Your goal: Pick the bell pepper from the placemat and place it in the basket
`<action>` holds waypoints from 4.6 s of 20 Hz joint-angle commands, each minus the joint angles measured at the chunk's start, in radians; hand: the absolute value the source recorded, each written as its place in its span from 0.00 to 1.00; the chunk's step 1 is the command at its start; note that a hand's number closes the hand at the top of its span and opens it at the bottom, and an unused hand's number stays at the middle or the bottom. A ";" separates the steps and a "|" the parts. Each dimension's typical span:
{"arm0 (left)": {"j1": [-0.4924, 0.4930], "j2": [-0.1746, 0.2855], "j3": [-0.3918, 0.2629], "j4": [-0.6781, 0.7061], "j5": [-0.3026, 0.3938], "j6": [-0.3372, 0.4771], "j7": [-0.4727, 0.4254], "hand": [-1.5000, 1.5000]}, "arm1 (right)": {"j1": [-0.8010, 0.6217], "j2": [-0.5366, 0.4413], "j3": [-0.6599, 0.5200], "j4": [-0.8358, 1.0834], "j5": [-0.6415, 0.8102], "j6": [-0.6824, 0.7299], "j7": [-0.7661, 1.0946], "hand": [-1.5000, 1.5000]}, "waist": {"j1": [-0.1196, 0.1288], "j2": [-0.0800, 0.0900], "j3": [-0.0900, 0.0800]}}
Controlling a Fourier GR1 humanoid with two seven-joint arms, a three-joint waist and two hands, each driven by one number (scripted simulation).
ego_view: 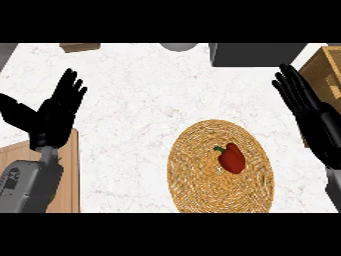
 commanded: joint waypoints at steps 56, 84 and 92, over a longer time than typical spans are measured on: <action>0.013 0.100 -0.081 0.120 -0.320 -0.073 0.029 0.50 | -0.351 -0.181 0.268 0.619 0.710 0.543 -0.910 0.00 | 0.000 -0.017 -0.014; 0.063 0.025 -0.005 0.098 -0.383 -0.141 0.016 0.50 | -0.385 0.152 0.250 0.799 0.964 0.453 -0.845 0.00 | -0.001 -0.020 -0.014; -0.003 -0.004 0.010 0.180 -0.439 -0.125 0.014 0.50 | -0.315 0.147 0.252 0.753 1.017 0.473 -0.840 0.00 | -0.013 -0.020 -0.015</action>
